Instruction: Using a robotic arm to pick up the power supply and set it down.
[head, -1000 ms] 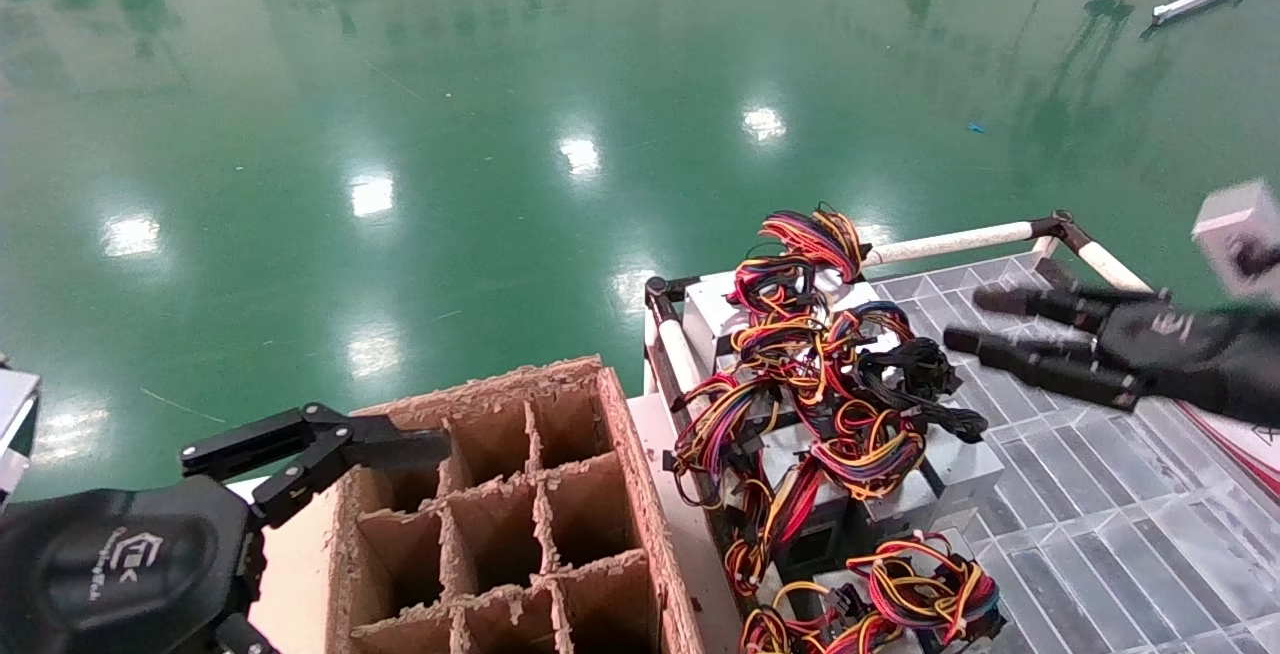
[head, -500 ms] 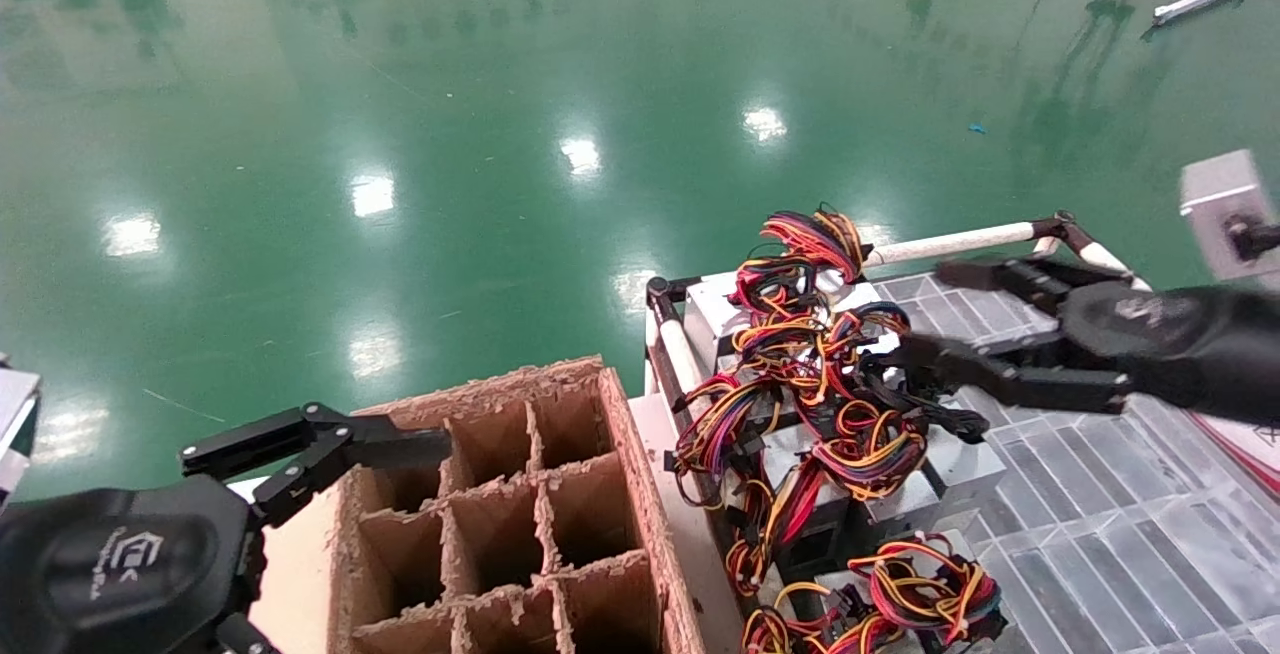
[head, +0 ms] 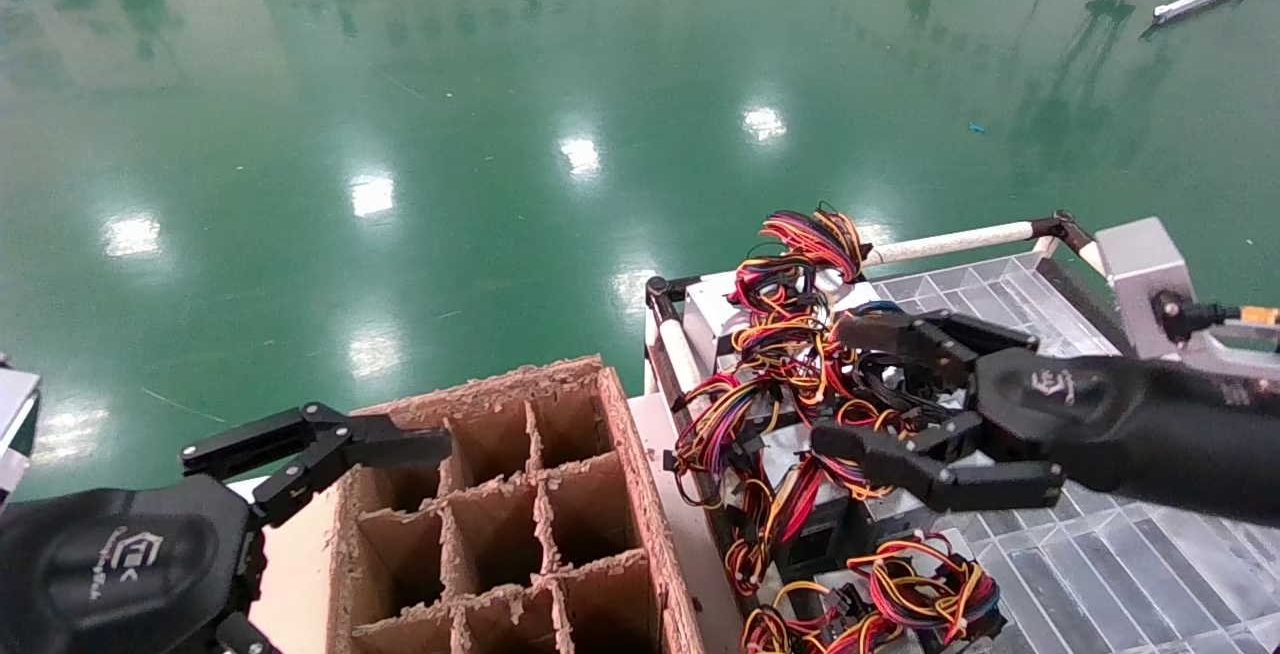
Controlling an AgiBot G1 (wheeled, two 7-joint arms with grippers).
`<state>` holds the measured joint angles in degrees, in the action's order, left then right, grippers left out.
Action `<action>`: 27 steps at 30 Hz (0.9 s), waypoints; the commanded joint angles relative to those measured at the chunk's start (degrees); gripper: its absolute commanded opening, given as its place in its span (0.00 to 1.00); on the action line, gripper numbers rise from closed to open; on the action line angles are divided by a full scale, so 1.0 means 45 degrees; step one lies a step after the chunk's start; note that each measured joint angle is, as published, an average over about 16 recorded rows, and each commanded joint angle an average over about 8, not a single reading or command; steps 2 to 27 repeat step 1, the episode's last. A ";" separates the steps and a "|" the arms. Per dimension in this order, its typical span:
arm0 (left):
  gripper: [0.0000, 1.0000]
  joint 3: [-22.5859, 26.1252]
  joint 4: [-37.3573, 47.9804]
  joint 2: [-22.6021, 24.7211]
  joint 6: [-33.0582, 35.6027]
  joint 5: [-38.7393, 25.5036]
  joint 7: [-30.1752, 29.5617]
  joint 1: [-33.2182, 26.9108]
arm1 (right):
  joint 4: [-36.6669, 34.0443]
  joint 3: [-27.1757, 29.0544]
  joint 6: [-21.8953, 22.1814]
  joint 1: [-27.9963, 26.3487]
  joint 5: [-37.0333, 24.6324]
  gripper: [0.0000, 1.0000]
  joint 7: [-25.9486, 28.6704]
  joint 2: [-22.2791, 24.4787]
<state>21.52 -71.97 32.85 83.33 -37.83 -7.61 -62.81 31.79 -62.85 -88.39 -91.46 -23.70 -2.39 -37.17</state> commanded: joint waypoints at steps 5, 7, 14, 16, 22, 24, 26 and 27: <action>1.00 0.0000 0.0000 0.0000 0.0000 0.0000 0.0000 0.0000 | 0.0836 0.0936 0.0054 0.0598 -0.0363 1.00 0.0263 0.0043; 1.00 0.0000 0.0000 0.0000 0.0000 0.0000 0.0000 0.0000 | 0.0836 0.0936 0.0054 0.0598 -0.0363 1.00 0.0263 0.0043; 1.00 0.0000 0.0000 0.0000 0.0000 0.0000 0.0000 0.0000 | 0.0836 0.0936 0.0054 0.0598 -0.0363 1.00 0.0263 0.0043; 1.00 0.0000 0.0000 0.0000 0.0000 0.0000 0.0000 0.0000 | 0.0836 0.0936 0.0054 0.0598 -0.0363 1.00 0.0263 0.0043; 1.00 0.0000 0.0000 0.0000 0.0000 0.0000 0.0000 0.0000 | 0.0836 0.0936 0.0054 0.0598 -0.0363 1.00 0.0263 0.0043; 1.00 0.0000 0.0000 0.0000 0.0000 0.0000 0.0000 0.0000 | 0.0836 0.0936 0.0054 0.0598 -0.0363 1.00 0.0263 0.0043; 1.00 0.0000 0.0000 0.0000 0.0000 0.0000 0.0000 0.0000 | 0.0836 0.0936 0.0054 0.0598 -0.0363 1.00 0.0263 0.0043; 1.00 0.0000 0.0000 0.0000 0.0000 0.0000 0.0000 0.0000 | 0.0836 0.0936 0.0054 0.0598 -0.0363 1.00 0.0263 0.0043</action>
